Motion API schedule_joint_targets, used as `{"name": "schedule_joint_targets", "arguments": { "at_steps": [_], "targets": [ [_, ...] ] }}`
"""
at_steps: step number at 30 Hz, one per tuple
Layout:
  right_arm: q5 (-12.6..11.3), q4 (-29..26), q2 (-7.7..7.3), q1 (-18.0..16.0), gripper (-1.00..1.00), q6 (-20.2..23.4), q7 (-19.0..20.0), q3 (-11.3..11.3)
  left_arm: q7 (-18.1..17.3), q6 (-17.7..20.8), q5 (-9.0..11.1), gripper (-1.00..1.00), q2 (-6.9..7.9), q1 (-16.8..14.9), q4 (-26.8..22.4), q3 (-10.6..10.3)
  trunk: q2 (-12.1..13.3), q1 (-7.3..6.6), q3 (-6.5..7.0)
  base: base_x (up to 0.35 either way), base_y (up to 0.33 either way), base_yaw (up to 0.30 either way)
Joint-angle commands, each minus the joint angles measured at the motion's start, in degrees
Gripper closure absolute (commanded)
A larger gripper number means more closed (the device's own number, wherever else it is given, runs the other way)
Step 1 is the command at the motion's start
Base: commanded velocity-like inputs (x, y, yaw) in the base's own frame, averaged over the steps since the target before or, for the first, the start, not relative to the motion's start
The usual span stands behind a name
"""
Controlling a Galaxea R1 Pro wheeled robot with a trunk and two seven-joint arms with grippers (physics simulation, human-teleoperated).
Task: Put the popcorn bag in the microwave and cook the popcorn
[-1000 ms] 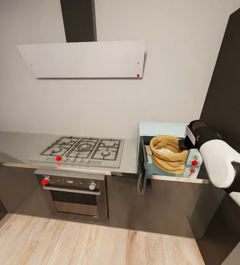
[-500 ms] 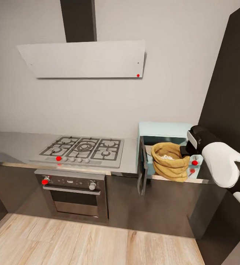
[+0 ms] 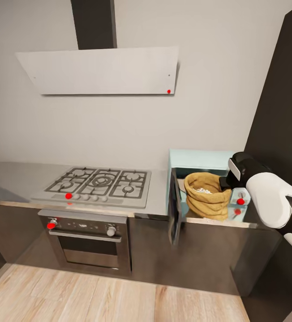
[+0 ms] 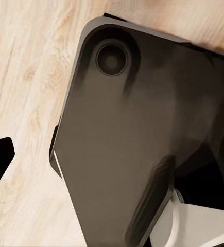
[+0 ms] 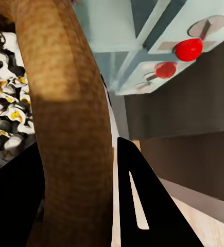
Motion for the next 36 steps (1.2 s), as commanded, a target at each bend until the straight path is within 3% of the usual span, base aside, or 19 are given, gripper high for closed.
{"name": "schedule_joint_targets", "arguments": {
  "at_steps": [1,18,36],
  "targets": [
    [0.26,-0.05,0.03,-0.04,1.0,0.15,-0.17,-0.49,0.06,-0.1,0.22,-1.0,-0.01,0.01,-0.07,0.01,-0.04,0.04,-0.07,0.302,0.0,0.0],
    [0.27,-0.05,-0.3,-0.04,1.0,0.15,-0.3,-0.36,0.06,-0.1,0.22,-1.0,0.07,0.01,-0.07,0.01,-0.04,0.04,-0.07,0.228,0.0,0.0],
    [0.06,1.05,-0.23,-0.04,1.0,0.15,-0.27,-0.4,0.06,-0.1,0.22,-1.0,0.07,0.01,-0.07,0.01,-0.04,0.04,-0.07,0.051,0.0,0.0]
  ]
}}
